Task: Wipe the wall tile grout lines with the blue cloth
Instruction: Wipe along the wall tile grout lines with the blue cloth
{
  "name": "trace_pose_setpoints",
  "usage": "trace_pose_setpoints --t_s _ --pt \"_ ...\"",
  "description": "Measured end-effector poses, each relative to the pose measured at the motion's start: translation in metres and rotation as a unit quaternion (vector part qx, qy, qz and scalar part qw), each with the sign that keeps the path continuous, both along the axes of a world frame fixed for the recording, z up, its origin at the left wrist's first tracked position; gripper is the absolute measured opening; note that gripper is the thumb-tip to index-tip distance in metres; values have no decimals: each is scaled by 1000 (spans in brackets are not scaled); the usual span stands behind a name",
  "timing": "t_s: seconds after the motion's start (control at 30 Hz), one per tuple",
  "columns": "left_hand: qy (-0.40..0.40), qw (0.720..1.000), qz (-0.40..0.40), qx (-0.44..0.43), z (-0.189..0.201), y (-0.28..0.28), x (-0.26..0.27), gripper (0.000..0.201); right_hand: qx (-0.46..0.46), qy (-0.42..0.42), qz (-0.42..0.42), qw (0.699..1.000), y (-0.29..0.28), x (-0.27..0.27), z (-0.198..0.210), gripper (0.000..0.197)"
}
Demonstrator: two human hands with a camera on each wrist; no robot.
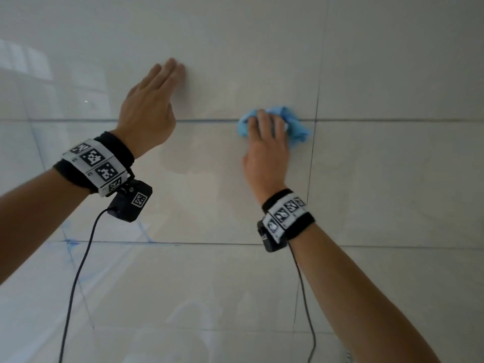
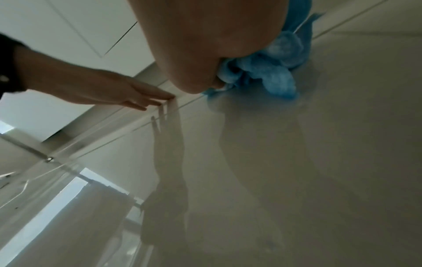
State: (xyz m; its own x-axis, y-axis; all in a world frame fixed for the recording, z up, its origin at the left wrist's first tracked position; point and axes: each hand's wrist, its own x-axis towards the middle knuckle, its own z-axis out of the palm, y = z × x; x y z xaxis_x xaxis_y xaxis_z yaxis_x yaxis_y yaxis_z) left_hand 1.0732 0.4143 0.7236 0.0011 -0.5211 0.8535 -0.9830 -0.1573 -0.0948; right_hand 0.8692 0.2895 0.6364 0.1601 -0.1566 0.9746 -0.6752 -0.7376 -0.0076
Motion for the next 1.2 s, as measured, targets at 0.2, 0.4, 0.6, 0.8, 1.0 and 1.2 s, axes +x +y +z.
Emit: trace_pose_setpoints --t_s 0.2,0.4,0.6,0.8,1.0,1.2 --pt "-26 999 -27 26 -3 10 20 80 -24 96 -7 995 18 11 21 44" --pt "3 998 -45 44 -29 27 44 79 71 -81 -75 991 -7 -39 2 41" --pt "-19 996 -58 68 -31 32 57 80 108 -124 -57 985 22 13 10 40" --pt "-11 996 -38 76 -22 36 50 77 49 22 -4 999 50 78 9 44" --pt "-8 997 -13 76 -24 45 55 77 -45 72 -15 996 19 34 15 43" --pt "26 996 47 70 -30 62 78 76 27 -21 -21 999 24 47 5 43"
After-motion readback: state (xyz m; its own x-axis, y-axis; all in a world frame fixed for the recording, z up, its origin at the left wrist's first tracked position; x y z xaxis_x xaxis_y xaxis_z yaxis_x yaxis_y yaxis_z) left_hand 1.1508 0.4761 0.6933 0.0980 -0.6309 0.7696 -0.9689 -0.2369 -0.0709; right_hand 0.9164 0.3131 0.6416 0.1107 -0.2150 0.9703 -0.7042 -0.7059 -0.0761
